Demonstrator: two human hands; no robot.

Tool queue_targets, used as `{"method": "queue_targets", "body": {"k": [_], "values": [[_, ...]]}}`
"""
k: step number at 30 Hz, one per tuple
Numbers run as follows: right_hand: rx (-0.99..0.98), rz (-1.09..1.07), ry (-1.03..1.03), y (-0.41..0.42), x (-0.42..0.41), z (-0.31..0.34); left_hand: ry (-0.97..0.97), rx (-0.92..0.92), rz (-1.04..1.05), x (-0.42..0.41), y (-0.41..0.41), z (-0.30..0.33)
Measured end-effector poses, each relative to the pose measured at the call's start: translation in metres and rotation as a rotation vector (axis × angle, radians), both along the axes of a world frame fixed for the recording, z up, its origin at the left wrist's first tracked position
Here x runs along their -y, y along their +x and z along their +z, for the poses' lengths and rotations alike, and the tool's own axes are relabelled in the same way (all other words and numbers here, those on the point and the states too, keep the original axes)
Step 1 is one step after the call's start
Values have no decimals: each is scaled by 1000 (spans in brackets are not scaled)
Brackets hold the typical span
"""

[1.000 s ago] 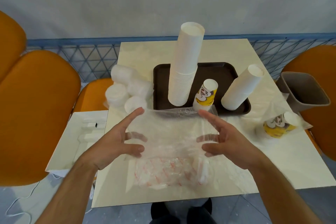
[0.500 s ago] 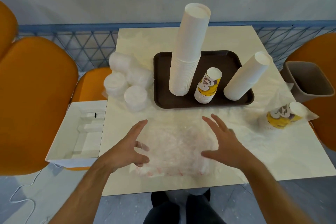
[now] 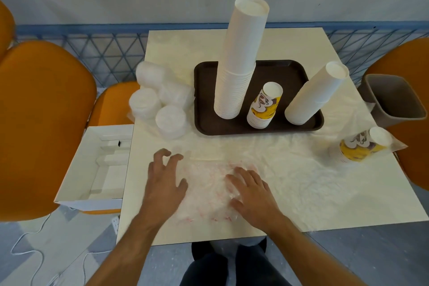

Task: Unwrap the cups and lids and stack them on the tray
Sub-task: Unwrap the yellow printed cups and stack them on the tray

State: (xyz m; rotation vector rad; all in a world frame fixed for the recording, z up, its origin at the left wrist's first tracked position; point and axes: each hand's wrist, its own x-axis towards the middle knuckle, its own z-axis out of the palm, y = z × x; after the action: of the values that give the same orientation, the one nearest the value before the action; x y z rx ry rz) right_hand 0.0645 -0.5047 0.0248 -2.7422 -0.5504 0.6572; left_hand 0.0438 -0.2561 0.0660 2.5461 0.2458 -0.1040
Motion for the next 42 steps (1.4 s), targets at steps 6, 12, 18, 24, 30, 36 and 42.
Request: {"method": "queue_targets", "body": {"k": [6, 12, 18, 24, 30, 36, 42], "values": [[-11, 6, -10, 3, 3, 1, 106, -200, -489, 55, 6, -29], [-58, -2, -28, 14, 34, 9, 245, -477, -557, 11, 10, -42], [-110, 2, -67, 18, 49, 9, 364, -537, -595, 1, 14, -36], [117, -352, 197, 21, 64, 29, 257, -359, -455, 33, 18, -19], [483, -960, 364, 44, 118, 49, 168, -261, -454, 102, 17, -25], [698, -1129, 328, 75, 177, 62, 213, -376, -454, 122, 15, -43], [627, -1141, 266, 101, 196, 63, 249, -361, -437, 125, 14, -49]]}}
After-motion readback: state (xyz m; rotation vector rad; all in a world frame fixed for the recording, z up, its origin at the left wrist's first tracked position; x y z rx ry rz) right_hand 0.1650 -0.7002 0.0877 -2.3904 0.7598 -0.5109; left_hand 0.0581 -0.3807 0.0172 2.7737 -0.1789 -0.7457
